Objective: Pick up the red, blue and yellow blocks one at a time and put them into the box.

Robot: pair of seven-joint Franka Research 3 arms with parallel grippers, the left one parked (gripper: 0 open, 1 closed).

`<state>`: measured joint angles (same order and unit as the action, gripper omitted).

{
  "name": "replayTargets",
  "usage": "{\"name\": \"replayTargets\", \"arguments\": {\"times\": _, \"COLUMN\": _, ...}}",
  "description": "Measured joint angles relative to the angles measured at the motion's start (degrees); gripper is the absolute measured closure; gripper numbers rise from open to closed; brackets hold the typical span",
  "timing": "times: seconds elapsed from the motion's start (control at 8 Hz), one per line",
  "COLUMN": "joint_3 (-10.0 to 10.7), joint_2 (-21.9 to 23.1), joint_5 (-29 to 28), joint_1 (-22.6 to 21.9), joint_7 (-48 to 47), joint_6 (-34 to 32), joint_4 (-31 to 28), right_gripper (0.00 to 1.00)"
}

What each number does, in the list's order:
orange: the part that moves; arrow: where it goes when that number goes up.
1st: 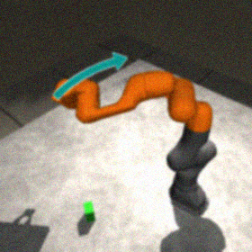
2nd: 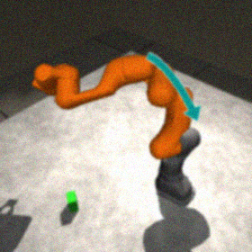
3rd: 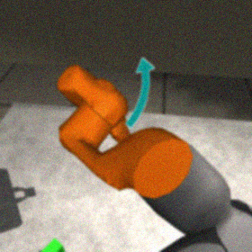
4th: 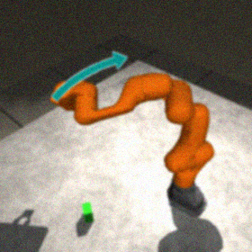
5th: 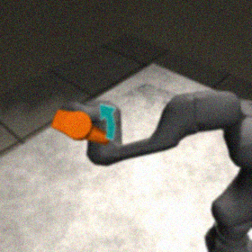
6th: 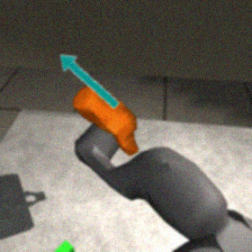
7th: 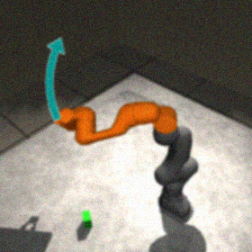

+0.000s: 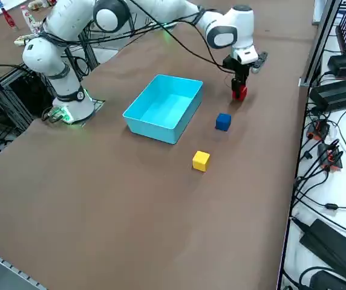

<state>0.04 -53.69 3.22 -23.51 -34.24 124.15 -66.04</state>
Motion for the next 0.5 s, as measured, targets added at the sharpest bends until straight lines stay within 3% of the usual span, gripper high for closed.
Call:
{"name": "replayTargets", "arguments": {"times": 0.25, "joint_3": 0.3, "joint_2": 7.0, "joint_5": -0.1, "joint_1": 1.0, "joint_7": -0.2, "joint_6": -9.7, "joint_4": -1.2, "right_gripper": 0.30}}
{"name": "replayTargets", "arguments": {"times": 0.5, "joint_3": 0.3, "joint_2": 17.7, "joint_5": -0.4, "joint_1": 2.5, "joint_7": 0.0, "joint_6": -16.9, "joint_4": -8.3, "right_gripper": 0.30}}
